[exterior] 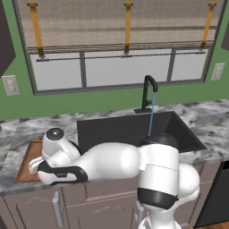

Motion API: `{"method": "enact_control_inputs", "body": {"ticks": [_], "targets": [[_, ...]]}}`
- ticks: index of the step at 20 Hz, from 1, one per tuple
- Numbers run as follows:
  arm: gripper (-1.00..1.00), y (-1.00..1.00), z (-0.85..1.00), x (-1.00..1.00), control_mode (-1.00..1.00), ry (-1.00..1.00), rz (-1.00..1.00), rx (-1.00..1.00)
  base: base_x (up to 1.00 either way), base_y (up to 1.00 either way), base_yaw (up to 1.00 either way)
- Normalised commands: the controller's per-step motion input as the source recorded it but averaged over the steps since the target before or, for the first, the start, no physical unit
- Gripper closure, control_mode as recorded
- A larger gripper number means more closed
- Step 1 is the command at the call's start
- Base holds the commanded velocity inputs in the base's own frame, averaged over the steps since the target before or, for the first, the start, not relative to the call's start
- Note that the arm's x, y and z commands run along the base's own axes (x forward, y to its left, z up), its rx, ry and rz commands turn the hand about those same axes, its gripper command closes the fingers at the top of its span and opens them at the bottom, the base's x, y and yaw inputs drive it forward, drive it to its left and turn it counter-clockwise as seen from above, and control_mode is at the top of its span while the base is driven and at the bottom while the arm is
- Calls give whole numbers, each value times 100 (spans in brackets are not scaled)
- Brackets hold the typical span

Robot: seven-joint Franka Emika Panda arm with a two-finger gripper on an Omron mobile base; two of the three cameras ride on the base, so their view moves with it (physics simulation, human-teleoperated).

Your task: Pick the tangerine from the sink and place it on the cutting board to airdry. Then turn off the sink faucet.

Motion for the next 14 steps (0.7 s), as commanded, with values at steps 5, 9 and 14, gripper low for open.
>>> {"method": "enact_control_inputs", "body": {"ticks": [5, 9, 14], "targets": [[100, 5, -8, 2, -100, 1, -1, 0, 0, 0, 0], [100, 3, -11, 8, -100, 2, -1, 0, 0, 0, 0], [100, 3, -12, 10, -100, 3, -1, 0, 0, 0, 0]]}}
